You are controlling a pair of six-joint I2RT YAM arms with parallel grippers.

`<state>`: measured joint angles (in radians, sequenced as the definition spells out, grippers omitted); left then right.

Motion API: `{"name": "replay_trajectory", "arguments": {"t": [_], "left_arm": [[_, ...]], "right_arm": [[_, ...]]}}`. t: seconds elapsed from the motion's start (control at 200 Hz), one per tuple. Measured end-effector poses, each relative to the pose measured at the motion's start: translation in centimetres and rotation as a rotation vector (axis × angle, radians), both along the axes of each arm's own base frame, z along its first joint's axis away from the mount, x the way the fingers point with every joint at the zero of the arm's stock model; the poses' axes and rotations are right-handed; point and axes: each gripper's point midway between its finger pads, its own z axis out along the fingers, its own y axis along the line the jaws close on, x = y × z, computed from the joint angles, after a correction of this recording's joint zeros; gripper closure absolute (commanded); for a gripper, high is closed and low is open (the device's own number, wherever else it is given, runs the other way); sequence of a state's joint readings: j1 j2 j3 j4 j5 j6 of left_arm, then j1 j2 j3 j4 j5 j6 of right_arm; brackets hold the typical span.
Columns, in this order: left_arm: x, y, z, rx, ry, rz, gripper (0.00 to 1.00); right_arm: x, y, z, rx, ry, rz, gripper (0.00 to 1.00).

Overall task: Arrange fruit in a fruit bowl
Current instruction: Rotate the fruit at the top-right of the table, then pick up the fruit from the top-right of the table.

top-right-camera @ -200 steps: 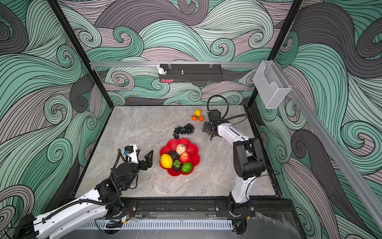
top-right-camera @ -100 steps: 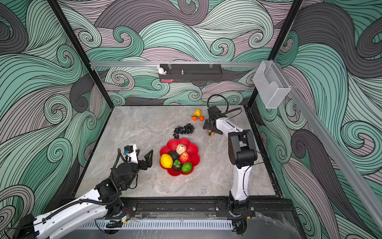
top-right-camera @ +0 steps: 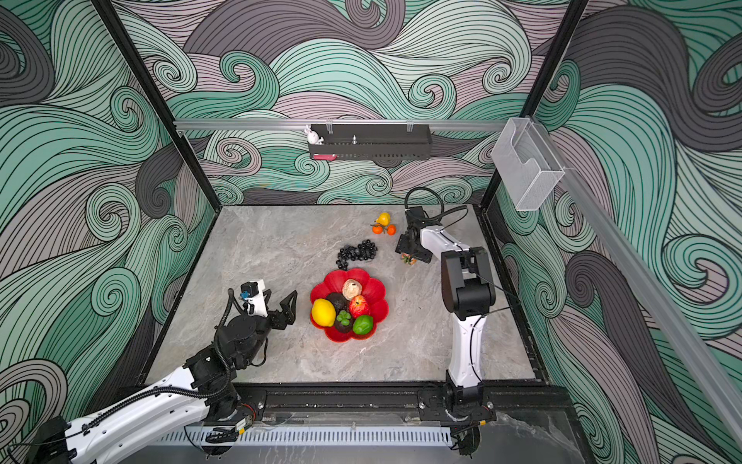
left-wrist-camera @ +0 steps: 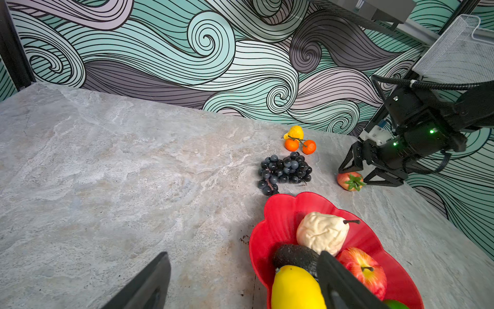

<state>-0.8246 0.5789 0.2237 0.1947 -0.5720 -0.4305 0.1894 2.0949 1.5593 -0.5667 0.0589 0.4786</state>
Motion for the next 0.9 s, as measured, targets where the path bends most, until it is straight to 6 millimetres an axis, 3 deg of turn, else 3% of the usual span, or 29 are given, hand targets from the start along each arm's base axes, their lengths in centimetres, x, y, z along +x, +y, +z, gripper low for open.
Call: {"name": "replay_trajectory", "arguments": {"t": [0.335,0.751,0.901], "left_arm": [[0.0,0.1,0.0,-0.001,0.001,0.004,0.13],[0.0,0.1,0.0,-0.006,0.002,0.002,0.13],[0.0,0.1,0.0,-0.007,0.003,0.002,0.13]], "right_arm": [[-0.6,2.9,0.0,0.033,0.008,0.068,0.13],[0.3,1.6,0.9,0.030,-0.009,0.040,0.13],[0.5,1.7,0.4,0.027,0.004,0.041,0.13]]}}
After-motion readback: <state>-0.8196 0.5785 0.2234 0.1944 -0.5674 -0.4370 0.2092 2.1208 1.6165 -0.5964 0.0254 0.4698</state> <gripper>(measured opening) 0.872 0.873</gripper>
